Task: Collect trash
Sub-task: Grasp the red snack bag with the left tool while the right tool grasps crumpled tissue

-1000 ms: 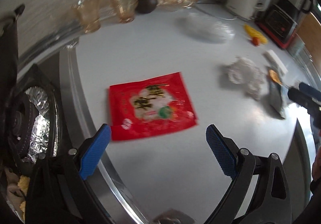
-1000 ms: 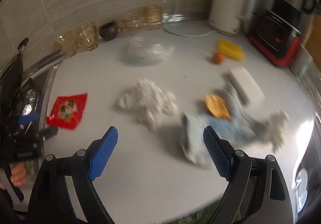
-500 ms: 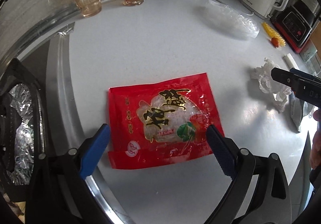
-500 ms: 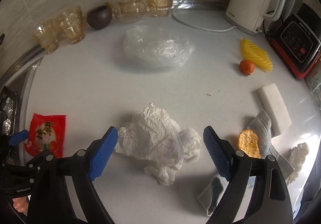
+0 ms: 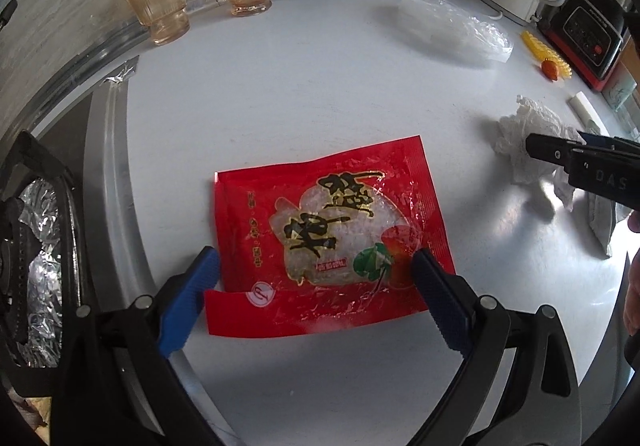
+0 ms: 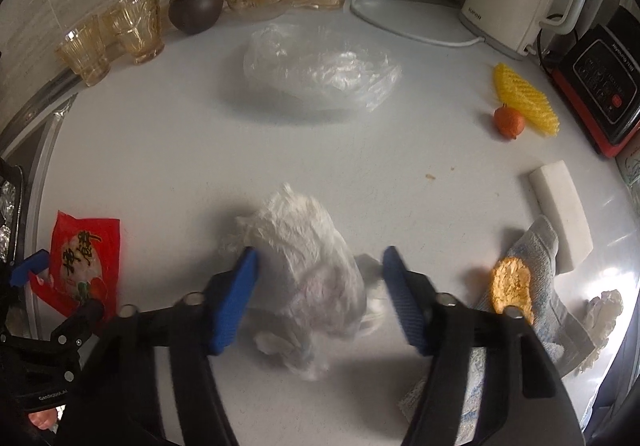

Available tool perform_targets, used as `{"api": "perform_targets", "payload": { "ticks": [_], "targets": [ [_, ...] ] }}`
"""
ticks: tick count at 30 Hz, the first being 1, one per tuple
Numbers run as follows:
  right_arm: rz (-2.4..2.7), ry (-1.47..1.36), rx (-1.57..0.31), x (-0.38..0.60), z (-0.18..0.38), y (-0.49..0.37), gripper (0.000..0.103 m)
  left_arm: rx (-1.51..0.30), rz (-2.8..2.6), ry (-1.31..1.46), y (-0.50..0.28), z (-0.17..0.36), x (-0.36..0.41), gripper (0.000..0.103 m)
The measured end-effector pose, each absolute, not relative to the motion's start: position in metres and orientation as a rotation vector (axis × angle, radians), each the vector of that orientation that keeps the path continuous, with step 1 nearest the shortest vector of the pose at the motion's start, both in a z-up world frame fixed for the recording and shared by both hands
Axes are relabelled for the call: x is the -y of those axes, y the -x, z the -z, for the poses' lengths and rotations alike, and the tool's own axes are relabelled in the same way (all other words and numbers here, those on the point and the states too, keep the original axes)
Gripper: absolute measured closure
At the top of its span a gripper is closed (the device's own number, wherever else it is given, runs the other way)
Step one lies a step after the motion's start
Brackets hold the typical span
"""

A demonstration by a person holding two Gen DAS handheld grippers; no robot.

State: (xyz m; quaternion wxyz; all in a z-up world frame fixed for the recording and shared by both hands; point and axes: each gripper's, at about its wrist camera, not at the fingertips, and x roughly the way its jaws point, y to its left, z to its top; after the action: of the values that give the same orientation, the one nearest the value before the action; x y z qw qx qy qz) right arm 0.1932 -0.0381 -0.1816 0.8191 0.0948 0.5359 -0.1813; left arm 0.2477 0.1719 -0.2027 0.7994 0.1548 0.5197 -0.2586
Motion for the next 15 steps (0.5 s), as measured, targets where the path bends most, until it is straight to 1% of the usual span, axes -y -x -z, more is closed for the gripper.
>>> {"api": "perform_targets", "payload": {
  "ticks": [1, 2, 3, 4, 6, 8, 13, 15],
  "targets": [
    [0.386, -0.199, -1.142, 0.038, 0.182, -0.192, 0.056, -1.116, 0.556, -0.331, -0.248, 0.203, -0.172, 0.011],
    [0.387, -0.194, -1.139, 0.037, 0.182, -0.192, 0.065, -1.117, 0.557, -0.329, -0.248, 0.203, -0.172, 0.011],
    [0.385, -0.192, -1.138, 0.037, 0.181, -0.192, 0.071, -1.118, 0.558, -0.328, -0.249, 0.202, -0.172, 0.011],
    [0.38, -0.192, -1.136, 0.037, 0.18, -0.192, 0.073, -1.119, 0.559, -0.328, -0.249, 0.202, -0.173, 0.011],
    [0.366, -0.197, -1.126, 0.036, 0.176, -0.191, 0.08, -1.117, 0.56, -0.33, -0.249, 0.202, -0.172, 0.011],
    [0.35, -0.199, -1.122, 0.033, 0.171, -0.191, 0.082, -1.114, 0.56, -0.33, -0.248, 0.203, -0.172, 0.011],
    [0.338, -0.197, -1.102, 0.028, 0.161, -0.187, 0.082, -1.096, 0.561, -0.343, -0.246, 0.203, -0.17, 0.013],
    [0.339, -0.2, -1.097, 0.027, 0.158, -0.185, 0.082, -1.088, 0.568, -0.343, -0.244, 0.202, -0.169, 0.02]
  ]
}}
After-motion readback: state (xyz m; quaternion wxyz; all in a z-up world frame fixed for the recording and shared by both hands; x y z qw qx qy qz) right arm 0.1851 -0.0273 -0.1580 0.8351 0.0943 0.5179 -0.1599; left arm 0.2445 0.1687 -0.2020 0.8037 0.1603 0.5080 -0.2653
